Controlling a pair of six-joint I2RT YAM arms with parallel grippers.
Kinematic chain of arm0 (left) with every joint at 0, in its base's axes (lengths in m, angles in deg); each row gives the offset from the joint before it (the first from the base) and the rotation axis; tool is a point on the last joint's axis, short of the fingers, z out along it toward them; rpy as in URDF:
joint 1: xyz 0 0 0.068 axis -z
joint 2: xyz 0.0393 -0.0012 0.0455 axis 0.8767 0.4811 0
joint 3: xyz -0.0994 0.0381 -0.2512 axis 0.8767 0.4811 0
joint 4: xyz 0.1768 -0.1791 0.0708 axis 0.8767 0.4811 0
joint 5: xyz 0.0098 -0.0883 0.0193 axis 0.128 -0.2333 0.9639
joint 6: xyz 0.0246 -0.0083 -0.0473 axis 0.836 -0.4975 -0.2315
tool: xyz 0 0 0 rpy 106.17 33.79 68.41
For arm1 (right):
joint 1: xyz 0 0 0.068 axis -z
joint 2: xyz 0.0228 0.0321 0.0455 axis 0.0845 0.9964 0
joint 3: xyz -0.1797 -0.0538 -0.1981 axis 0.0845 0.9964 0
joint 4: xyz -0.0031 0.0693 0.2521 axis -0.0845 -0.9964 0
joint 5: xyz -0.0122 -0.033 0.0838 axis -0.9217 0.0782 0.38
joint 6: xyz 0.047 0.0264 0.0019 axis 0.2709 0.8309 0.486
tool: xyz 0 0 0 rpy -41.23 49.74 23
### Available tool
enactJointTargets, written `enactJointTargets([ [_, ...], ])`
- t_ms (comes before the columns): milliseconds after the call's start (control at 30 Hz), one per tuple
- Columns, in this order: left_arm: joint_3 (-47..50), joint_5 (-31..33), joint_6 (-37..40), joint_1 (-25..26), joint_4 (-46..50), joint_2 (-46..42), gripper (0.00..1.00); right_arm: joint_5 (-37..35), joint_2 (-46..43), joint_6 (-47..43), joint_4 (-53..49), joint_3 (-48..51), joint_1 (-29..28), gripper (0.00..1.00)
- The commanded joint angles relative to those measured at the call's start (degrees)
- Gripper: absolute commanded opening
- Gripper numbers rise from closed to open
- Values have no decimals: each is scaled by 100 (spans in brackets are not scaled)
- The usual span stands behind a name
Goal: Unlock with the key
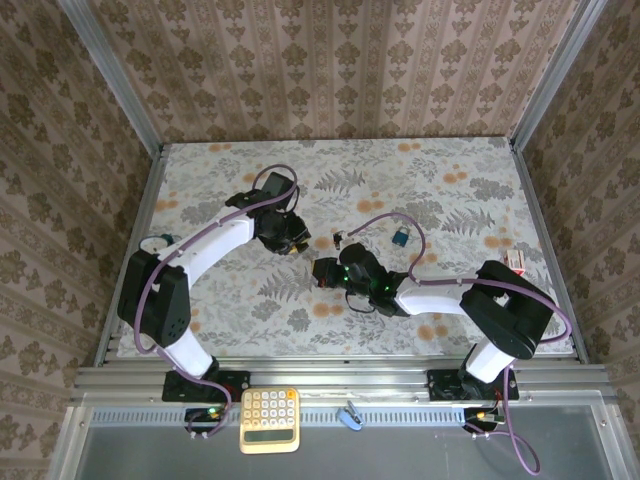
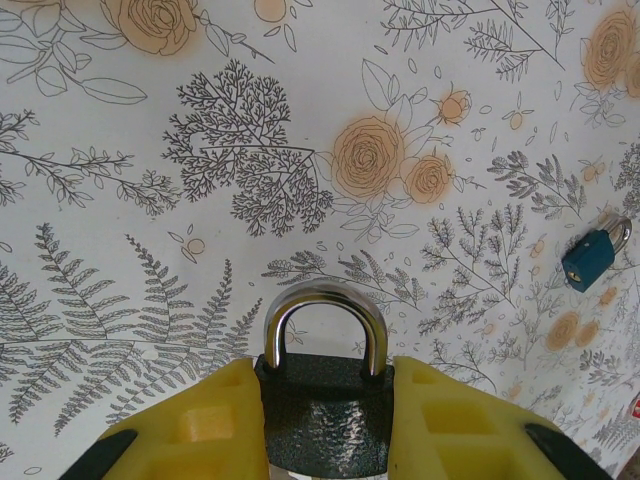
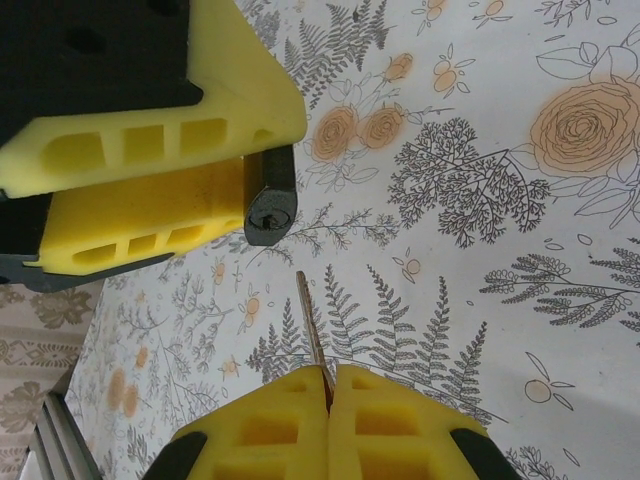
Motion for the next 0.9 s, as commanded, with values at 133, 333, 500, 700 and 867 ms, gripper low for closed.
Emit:
enactJointTargets([
  [133,17,-102,-109,47,-53,-10,23,-282,39,-37,123,-213,-38,0],
  [333,35,-97,-165,73,-26,0,19,-344,39,-103,51,-270,-39,0],
  [500,47,-132,-186,96,-42,16,19,-371,91,-131,-50,-330,-37,0],
  [700,62,-155,-188,109,-60,9,20,-476,122,-142,-103,-345,-39,0],
  [867,64,-185,-188,116,-69,14,20,-603,108,-125,-116,-350,-17,0],
])
